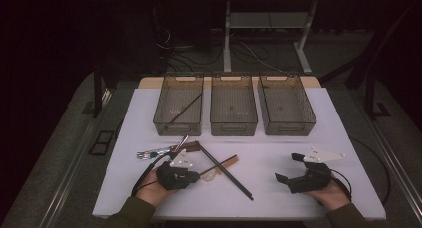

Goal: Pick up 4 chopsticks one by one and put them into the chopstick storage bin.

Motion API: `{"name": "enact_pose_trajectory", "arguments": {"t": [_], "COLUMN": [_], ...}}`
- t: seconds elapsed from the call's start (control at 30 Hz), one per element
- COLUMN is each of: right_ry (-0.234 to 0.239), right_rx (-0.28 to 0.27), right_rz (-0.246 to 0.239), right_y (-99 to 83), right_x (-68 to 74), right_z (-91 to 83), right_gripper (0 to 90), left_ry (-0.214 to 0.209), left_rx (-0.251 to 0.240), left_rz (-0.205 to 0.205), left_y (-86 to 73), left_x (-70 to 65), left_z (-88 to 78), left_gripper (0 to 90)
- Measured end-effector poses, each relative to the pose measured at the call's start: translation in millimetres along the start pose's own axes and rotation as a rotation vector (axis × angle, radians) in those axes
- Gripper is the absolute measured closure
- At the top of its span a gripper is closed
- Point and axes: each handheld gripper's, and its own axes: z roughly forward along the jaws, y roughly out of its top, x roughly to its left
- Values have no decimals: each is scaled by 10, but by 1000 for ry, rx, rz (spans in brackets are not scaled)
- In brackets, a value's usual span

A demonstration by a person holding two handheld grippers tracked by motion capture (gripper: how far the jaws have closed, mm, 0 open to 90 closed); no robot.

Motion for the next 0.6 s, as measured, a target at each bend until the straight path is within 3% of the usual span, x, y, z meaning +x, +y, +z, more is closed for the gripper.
{"name": "enact_pose_trajectory", "arguments": {"t": [0.33,0.4,0.6], "right_ry": [0,0,0], "right_rx": [3,4,1], "right_rz": [-7,-8,-11], "right_y": [0,1,1], "right_x": [3,5,4], "right_z": [1,0,-5], "right_gripper": [21,21,21], "left_ry": [-1,0,3], "left_rx": [11,17,13], "left_rz": [-26,-6,-18], "left_y": [19,23,26], "left_x": [-7,10,17], "left_z": [3,-1,-25], "left_gripper": [840,840,840]}}
